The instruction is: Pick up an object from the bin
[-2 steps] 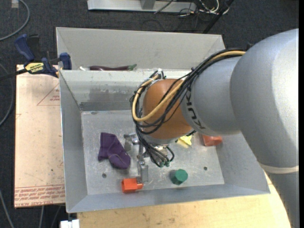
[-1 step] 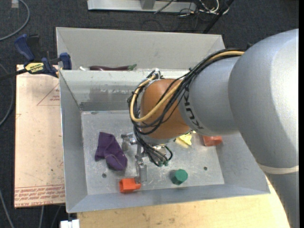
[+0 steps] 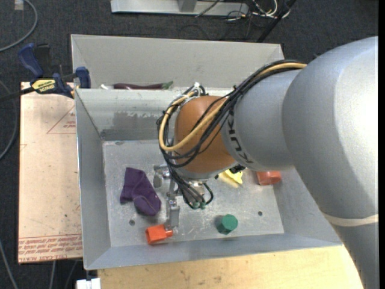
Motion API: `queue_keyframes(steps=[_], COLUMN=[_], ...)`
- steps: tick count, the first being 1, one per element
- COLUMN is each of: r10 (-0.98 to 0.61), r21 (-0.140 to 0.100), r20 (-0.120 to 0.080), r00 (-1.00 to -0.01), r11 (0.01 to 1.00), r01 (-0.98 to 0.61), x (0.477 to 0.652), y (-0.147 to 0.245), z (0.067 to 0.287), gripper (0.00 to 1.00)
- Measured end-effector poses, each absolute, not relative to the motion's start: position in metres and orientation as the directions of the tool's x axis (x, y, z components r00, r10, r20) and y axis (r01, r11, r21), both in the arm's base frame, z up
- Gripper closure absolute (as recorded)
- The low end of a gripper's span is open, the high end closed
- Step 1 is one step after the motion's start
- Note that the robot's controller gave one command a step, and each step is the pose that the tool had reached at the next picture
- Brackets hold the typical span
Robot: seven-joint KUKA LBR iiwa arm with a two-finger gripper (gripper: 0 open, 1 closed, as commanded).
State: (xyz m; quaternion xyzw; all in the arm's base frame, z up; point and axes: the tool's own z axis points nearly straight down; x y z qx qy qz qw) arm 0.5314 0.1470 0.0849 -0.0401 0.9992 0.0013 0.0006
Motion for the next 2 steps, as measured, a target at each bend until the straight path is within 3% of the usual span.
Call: queue_keyframes(steps=[1,2], r10=[0.153,-0.045], r21=[0.003,0.002], r20=[0.0,-0.002], r00=[-0.988,-0.999], r11=[0.988,0.999], r01=[0.153,-0.045], x=[0.5397,0.5379], y=[0.1619,0.1685], z=[0.1002,0.1055], gripper=[0.0,0.0])
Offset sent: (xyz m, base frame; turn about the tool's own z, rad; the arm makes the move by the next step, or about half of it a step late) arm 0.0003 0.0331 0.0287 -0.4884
